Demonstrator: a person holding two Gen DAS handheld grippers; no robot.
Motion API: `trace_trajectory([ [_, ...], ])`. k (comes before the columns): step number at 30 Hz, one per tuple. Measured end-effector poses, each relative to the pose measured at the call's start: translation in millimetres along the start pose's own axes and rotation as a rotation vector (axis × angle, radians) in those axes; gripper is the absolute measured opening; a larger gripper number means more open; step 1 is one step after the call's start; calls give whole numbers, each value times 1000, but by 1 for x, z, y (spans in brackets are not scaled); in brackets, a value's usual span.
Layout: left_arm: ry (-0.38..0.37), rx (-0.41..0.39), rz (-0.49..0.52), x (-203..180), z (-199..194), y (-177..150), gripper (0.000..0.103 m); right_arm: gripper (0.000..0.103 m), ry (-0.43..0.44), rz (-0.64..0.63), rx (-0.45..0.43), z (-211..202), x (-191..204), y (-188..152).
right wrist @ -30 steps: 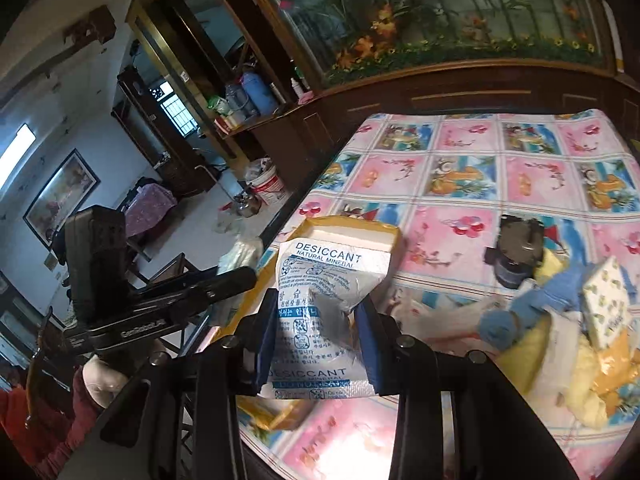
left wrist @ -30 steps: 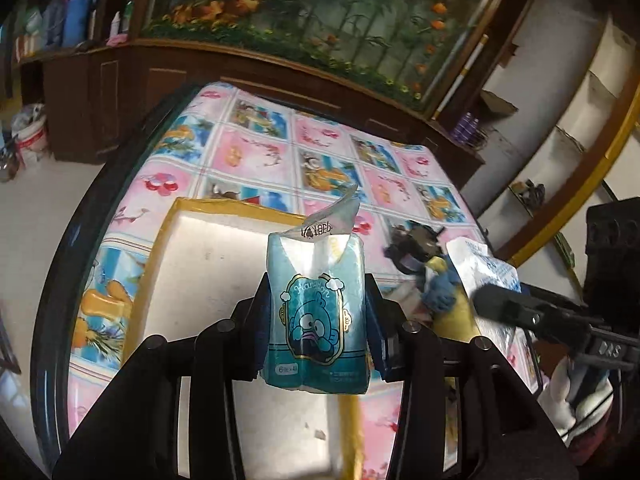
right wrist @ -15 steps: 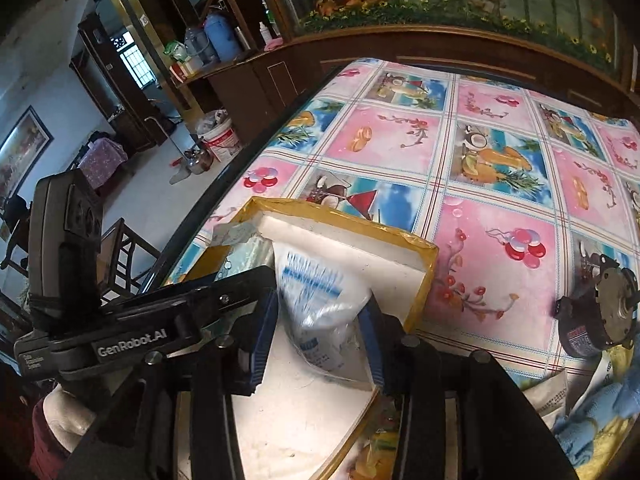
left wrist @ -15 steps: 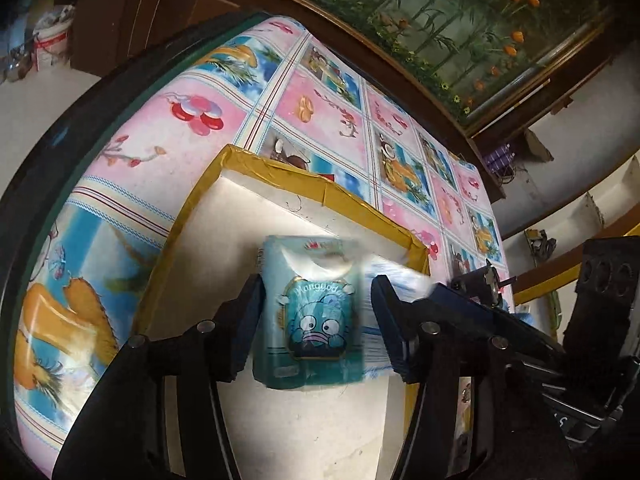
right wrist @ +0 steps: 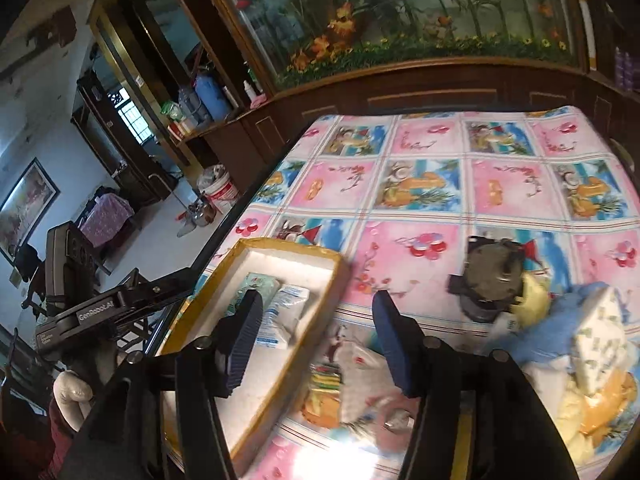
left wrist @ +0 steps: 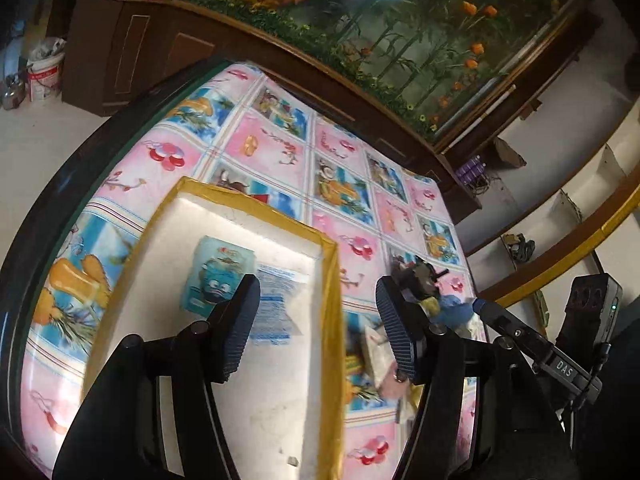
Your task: Organize soft objects
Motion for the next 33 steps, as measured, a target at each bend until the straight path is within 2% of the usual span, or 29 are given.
trace_trajectory([
  [3,-29,43,46,-29,11,-20,63,65,-80,31,-19,-24,-39,-17],
  [7,-58,133,82,-58,41,-53,63,65,-156,62,18,-33,-81,-45],
  [11,-52,222,160,-84,72,-90,63,66,-167,109,53,-36,-109,-69],
  [16,-45,279,200,-101,90,-122,63,65,-141,140,76,-26,-117,-72],
  [22,29,242,228,-101,79,-122,63,65,-160,114,90,-5,-108,-67],
  [25,40,230,237,-97,71,-120,63,65,-100,158,100,-14,-115,-77],
  [29,12,231,233,-92,72,-119,63,65,-84,66,157,-33,-116,-108],
  [33,-39,222,161,-89,87,-109,63,65,-121,-1,232,-31,-114,-140],
])
Point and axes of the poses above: each gripper's, at about its wrist camera, not at the fingertips, and z roughly the way its jaws point, x to its left, y to its top, the point moved 1 cm from there along z, roughly the way its jaws point, and after that the axes turned 12 degrees about -y, right-handed, at the moved point
